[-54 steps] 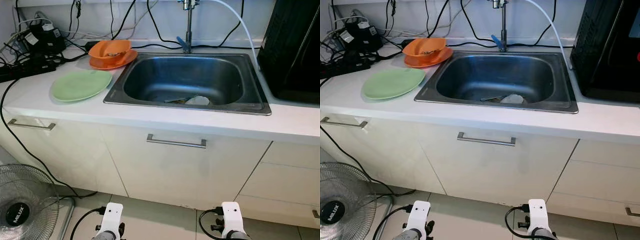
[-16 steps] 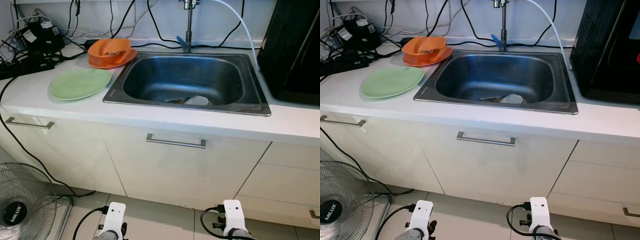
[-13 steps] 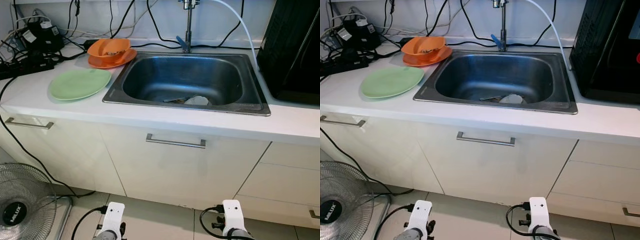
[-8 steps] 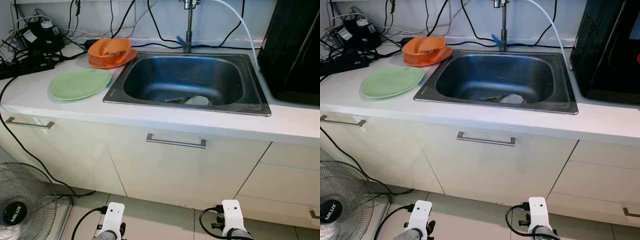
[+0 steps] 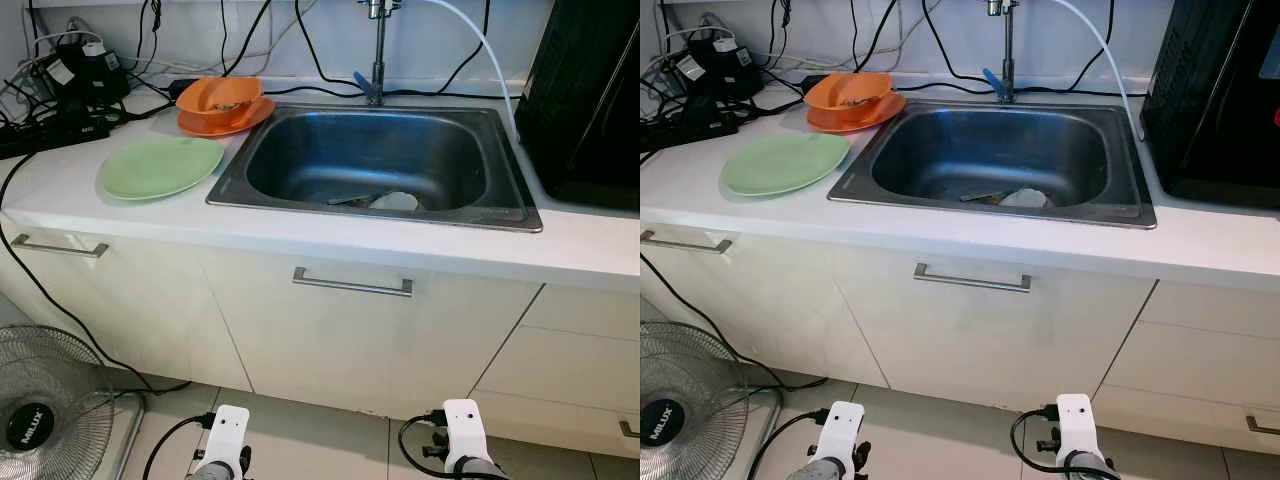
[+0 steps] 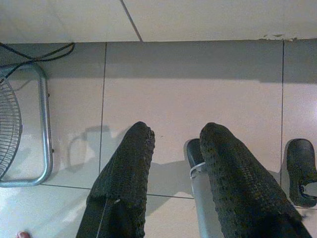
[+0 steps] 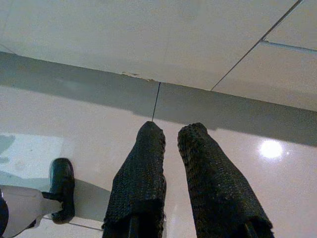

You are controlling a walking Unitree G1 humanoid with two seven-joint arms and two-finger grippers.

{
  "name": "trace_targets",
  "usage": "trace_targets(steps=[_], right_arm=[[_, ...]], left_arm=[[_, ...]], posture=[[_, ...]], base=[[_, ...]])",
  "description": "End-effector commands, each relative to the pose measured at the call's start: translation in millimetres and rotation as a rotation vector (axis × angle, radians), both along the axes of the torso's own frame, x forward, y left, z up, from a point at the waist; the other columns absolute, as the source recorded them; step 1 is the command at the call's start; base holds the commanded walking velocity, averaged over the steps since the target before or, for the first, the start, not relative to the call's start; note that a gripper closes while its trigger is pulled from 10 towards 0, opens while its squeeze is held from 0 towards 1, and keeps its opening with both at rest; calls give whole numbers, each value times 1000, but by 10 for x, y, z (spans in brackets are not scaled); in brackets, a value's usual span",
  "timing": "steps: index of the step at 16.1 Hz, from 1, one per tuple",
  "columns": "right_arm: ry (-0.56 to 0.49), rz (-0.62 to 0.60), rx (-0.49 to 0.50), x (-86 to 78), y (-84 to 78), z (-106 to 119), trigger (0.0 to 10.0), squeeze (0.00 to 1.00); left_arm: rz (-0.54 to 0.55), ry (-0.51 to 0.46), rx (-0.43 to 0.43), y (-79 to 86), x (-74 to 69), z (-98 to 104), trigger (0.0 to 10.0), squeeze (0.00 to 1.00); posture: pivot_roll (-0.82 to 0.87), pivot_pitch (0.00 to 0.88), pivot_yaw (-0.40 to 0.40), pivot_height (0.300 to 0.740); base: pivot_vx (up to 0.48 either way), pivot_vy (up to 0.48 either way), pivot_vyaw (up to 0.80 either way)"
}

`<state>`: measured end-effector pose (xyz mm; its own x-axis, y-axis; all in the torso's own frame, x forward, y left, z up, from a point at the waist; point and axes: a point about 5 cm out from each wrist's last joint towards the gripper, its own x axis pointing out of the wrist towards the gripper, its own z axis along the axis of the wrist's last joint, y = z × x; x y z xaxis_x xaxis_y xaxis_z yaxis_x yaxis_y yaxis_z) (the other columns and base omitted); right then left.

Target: Kitchen organization

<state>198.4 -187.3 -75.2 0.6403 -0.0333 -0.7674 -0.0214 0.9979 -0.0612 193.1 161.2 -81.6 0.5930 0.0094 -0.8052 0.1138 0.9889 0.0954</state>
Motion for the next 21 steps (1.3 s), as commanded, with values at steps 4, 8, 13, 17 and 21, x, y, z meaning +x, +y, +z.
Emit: trace_targets(steps=[4, 8, 13, 17, 21], right_arm=[[9, 7, 1, 8, 20, -1, 10000, 0], [13, 7, 1, -10, 18, -10, 10000, 0], [12, 14, 6, -8, 45, -13, 10000, 0], [11, -7, 6, -6, 24, -9, 10000, 0], [13, -21, 9, -15, 18, -14, 10000, 0]], left_arm=[[-10, 10, 13, 44, -14, -6, 10000, 0], [-7, 16, 14, 56, -45, -20, 10000, 0], [-8, 18, 18, 77, -52, -22, 10000, 0], [6, 7, 16, 88, -17, -3, 10000, 0], [35, 8, 15, 115, -26, -6, 10000, 0]], posture=[[19, 0, 76, 740], [23, 0, 74, 740], [25, 0, 71, 740], [26, 0, 73, 740], [38, 0, 63, 740]], base=[[0, 0, 0], [0, 0, 0], [0, 0, 0], [0, 0, 0], [0, 0, 0]])
